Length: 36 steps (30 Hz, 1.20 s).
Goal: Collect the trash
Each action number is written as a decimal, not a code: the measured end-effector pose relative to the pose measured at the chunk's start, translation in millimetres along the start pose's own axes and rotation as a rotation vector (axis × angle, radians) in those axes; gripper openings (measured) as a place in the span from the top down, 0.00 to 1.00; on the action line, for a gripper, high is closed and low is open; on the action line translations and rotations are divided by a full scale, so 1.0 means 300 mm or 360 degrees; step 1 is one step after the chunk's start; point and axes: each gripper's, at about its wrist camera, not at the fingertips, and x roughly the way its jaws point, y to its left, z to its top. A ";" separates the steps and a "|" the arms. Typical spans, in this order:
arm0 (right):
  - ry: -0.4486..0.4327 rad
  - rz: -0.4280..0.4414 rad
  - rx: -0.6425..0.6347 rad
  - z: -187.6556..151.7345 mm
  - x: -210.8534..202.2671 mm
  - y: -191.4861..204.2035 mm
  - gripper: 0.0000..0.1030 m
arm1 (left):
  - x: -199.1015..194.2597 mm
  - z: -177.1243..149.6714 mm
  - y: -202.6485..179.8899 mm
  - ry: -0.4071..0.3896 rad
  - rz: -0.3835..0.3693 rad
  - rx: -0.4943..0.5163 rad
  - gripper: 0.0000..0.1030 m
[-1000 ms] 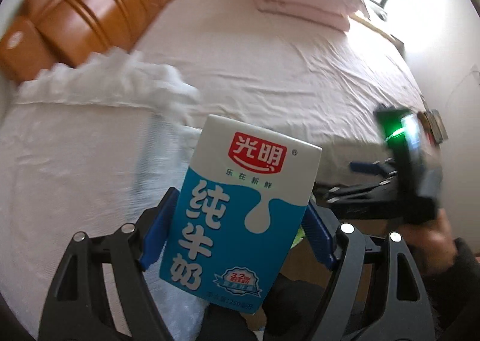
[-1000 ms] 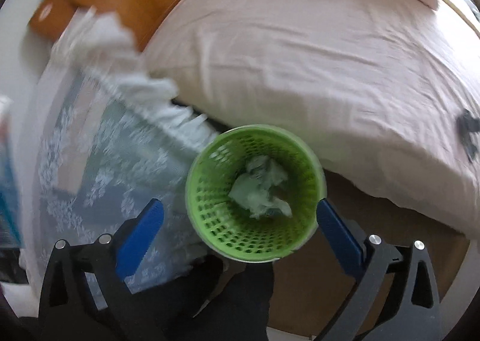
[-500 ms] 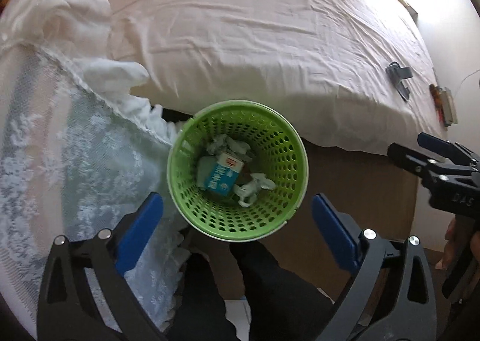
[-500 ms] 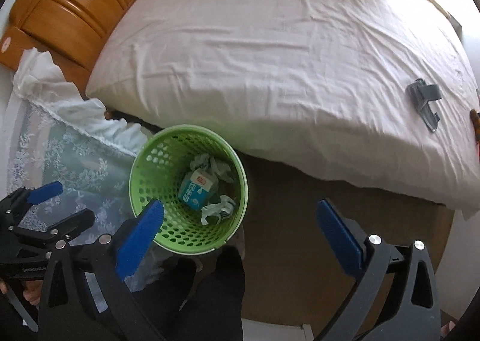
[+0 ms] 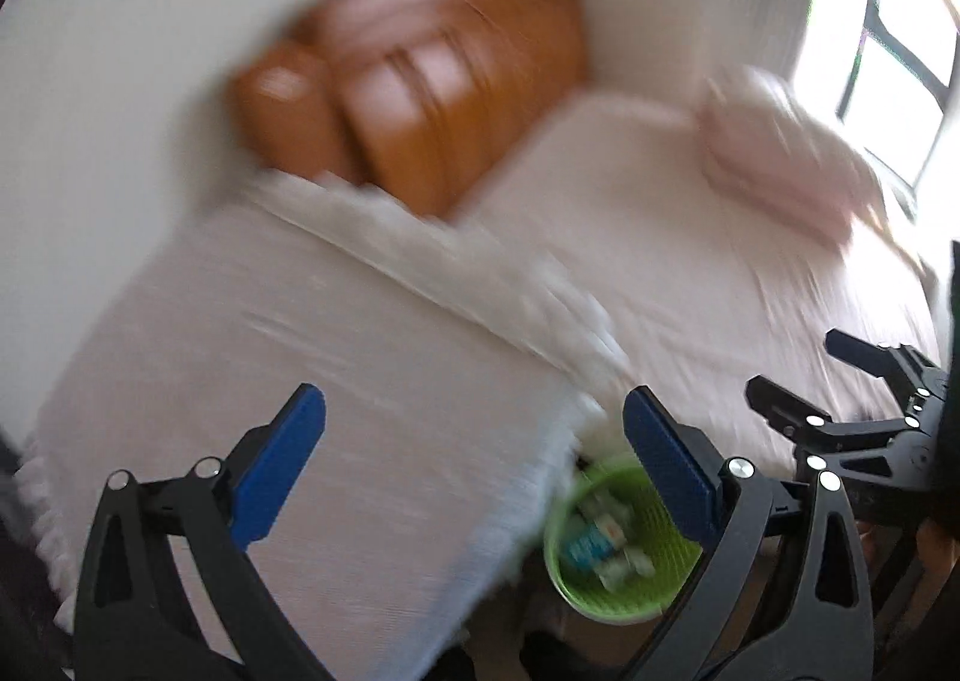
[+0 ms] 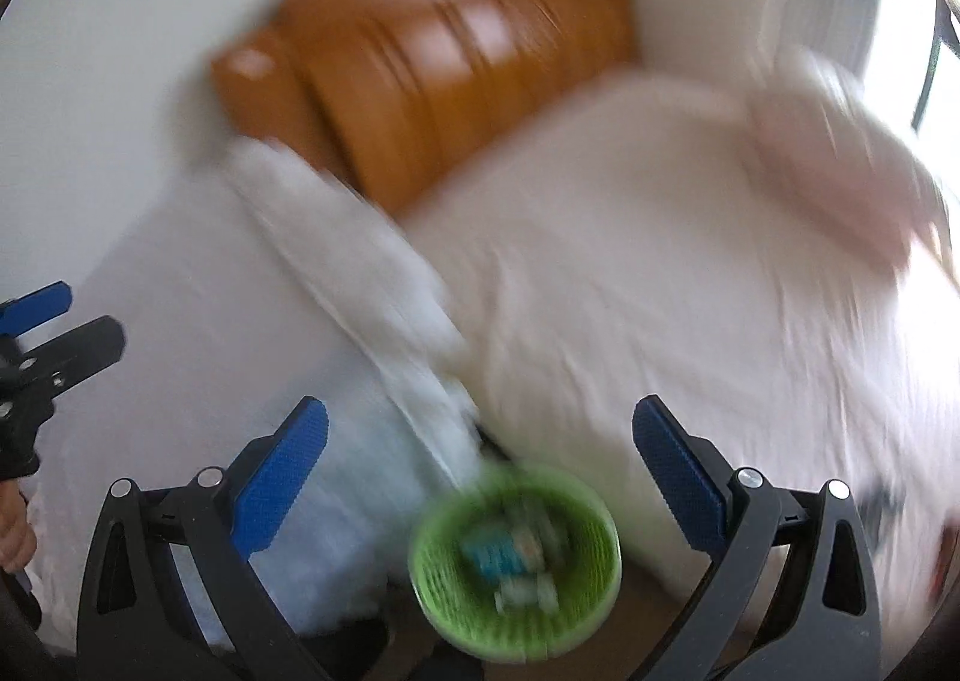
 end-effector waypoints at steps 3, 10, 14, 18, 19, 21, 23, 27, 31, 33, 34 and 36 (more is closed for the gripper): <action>-0.0255 0.0084 -0.0142 0.170 -0.122 0.161 0.02 | -0.157 0.072 0.159 -0.0158 0.0138 -0.0106 0.07; -0.0630 0.0315 -0.0202 0.425 -0.368 0.376 0.02 | -0.466 0.196 0.382 -0.0492 0.0452 -0.0253 0.07; -0.0727 0.0314 -0.0245 0.476 -0.434 0.446 0.02 | -0.524 0.219 0.454 -0.0546 0.0527 -0.0340 0.07; -0.0744 0.0319 -0.0280 0.486 -0.435 0.481 0.02 | -0.530 0.217 0.504 -0.0534 0.0474 -0.0387 0.07; -0.0741 0.0312 -0.0285 0.483 -0.433 0.489 0.02 | -0.526 0.218 0.517 -0.0532 0.0469 -0.0391 0.07; -0.0731 0.0300 -0.0294 0.480 -0.421 0.505 0.02 | -0.522 0.221 0.540 -0.0526 0.0471 -0.0386 0.07; -0.0715 0.0301 -0.0296 0.477 -0.413 0.510 0.02 | -0.522 0.217 0.547 -0.0525 0.0472 -0.0386 0.07; -0.0693 0.0282 -0.0300 0.471 -0.403 0.533 0.02 | -0.521 0.208 0.556 -0.0517 0.0446 -0.0386 0.07; -0.0678 0.0275 -0.0298 0.468 -0.391 0.541 0.02 | -0.495 0.207 0.566 -0.0503 0.0423 -0.0394 0.07; -0.0672 0.0267 -0.0301 0.466 -0.388 0.543 0.02 | -0.485 0.206 0.570 -0.0493 0.0407 -0.0405 0.07; -0.0671 0.0262 -0.0302 0.465 -0.386 0.543 0.02 | -0.482 0.203 0.572 -0.0490 0.0402 -0.0409 0.07; -0.0668 0.0262 -0.0302 0.464 -0.389 0.546 0.02 | -0.478 0.200 0.575 -0.0487 0.0396 -0.0412 0.07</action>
